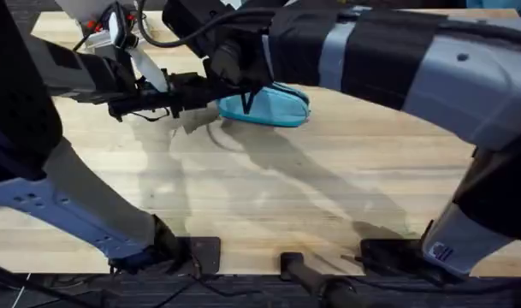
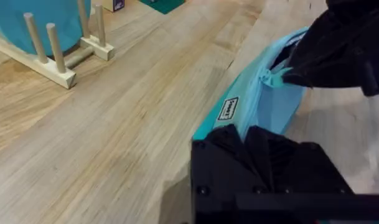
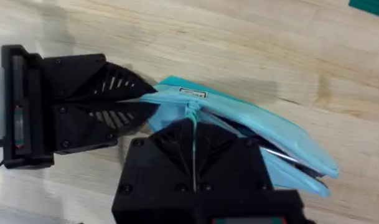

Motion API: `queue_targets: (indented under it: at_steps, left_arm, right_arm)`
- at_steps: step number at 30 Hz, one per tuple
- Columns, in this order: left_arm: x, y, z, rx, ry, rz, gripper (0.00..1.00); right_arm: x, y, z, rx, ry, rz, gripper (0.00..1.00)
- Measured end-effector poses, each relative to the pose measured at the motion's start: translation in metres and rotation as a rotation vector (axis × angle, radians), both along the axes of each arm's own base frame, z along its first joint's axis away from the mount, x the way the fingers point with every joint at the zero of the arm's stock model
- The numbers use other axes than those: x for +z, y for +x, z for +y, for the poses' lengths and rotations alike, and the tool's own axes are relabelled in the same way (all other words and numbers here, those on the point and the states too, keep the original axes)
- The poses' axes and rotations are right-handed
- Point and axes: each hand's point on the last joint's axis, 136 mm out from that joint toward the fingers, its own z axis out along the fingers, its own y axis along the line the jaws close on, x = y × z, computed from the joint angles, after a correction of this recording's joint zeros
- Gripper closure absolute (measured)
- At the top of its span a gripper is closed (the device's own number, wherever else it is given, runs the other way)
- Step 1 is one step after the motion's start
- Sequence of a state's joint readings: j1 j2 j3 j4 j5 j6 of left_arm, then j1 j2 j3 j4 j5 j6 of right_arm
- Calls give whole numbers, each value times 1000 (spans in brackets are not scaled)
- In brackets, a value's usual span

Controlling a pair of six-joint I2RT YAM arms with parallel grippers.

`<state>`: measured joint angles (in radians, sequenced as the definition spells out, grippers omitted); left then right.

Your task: Unzip the bag, pick up the pens from the table one at a time and place them inside, then zip the bag closed.

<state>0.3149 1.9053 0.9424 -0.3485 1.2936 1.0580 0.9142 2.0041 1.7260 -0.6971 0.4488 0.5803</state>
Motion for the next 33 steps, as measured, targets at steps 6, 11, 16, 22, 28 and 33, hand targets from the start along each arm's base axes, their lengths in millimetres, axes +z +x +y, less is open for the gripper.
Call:
queue_targets:
  at_steps: [6,11,16,22,28,33]
  left_arm:
    - [0,0,0,0,0,0,959]
    - [0,0,0,0,-1,1,959]
    - [0,-1,0,-1,-5,3,959]
    - [0,-1,0,-1,-5,5,959]
    - [0,-1,0,-1,-5,6,959]
    - [0,-1,0,-1,-5,6,959]
  right_arm:
    - [-1,-1,-1,19,-20,2,971]
    - [-5,-3,-13,17,-62,30,971]
    - [-9,-3,-26,3,-87,70,971]
    - [-11,-6,-33,-1,-107,100,970]
    - [-7,-7,-34,1,-113,104,971]
    - [6,-2,-37,12,-120,100,970]
